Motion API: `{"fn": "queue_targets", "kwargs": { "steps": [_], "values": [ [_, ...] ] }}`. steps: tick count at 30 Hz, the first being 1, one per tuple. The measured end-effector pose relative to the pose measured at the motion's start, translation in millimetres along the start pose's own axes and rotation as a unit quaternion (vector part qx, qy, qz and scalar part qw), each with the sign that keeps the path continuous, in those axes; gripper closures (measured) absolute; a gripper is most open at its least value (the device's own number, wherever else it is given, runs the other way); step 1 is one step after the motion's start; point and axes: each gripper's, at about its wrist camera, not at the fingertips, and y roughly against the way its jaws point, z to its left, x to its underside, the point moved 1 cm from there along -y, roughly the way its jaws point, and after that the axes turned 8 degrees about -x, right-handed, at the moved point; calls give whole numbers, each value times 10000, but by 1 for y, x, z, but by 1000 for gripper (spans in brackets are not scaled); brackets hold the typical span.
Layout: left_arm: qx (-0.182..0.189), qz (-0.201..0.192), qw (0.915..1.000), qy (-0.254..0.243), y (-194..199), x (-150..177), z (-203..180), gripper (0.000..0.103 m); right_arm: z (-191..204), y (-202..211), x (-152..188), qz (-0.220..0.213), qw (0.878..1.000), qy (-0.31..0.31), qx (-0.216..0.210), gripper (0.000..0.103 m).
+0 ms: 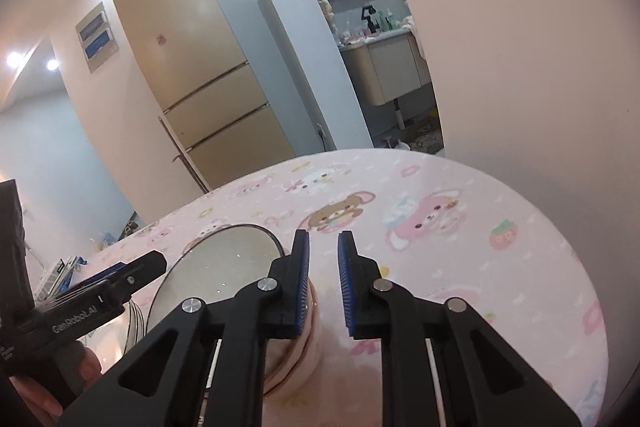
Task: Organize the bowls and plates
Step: 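Grasp the rim of the three-bowl stack with both tools, then lift the bowl stack off the table with both tools, tilting it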
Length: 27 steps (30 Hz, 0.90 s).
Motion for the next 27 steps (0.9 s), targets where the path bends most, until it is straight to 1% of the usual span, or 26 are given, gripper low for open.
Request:
{"fn": "queue_targets", "kwargs": {
  "steps": [2, 3, 5, 6, 8, 10, 14, 16, 19, 20, 21, 23, 25, 27],
  "values": [
    [8, 39, 10000, 75, -1, 0, 3, 17, 6, 8, -3, -282, 9994, 136, -155, 88],
    [16, 56, 9999, 115, -1, -1, 4, 17, 11, 6, -3, -236, 9992, 321, -61, 88],
    [45, 82, 9998, 156, -2, 0, 5, 17, 17, -7, 3, 117, 9974, 614, 356, 90],
    [42, 92, 9998, 142, -2, 0, 4, 17, 17, -8, 3, 86, 9969, 616, 487, 90],
    [-3, 139, 9999, 6, -3, 0, 1, 17, 14, -10, 4, 172, 9975, 554, 414, 91],
    [-37, 80, 9999, -107, -1, 0, -3, 17, 14, -12, 6, 178, 9963, 620, 562, 91],
    [-115, 4, 9997, -235, 0, 3, -8, 17, 21, -10, 9, 179, 9943, 847, 623, 92],
    [-180, -30, 9994, -289, 1, 4, -9, 17, 23, -11, 9, 170, 9927, 944, 732, 92],
    [-308, -143, 9982, -503, 5, 4, -15, 17, 22, -10, 8, 170, 9897, 1039, 967, 92],
    [-212, -194, 9983, -499, 8, 3, -15, 17, 20, -10, 7, 206, 9908, 966, 929, 92],
    [-155, -230, 9985, -475, 11, 2, -14, 17, 16, -8, 5, 229, 9930, 836, 801, 92],
    [-78, -386, 9982, -443, 22, -2, -12, 17, 13, 3, 0, 47, 9969, 578, 537, 92],
    [0, -523, 9975, -481, 33, -7, -12, 17, 12, 12, -4, -39, 9982, 466, 370, 91],
    [124, -585, 9969, -512, 41, -13, -13, 17, 12, 17, -10, 108, 9993, 358, 97, 88]
  ]
}}
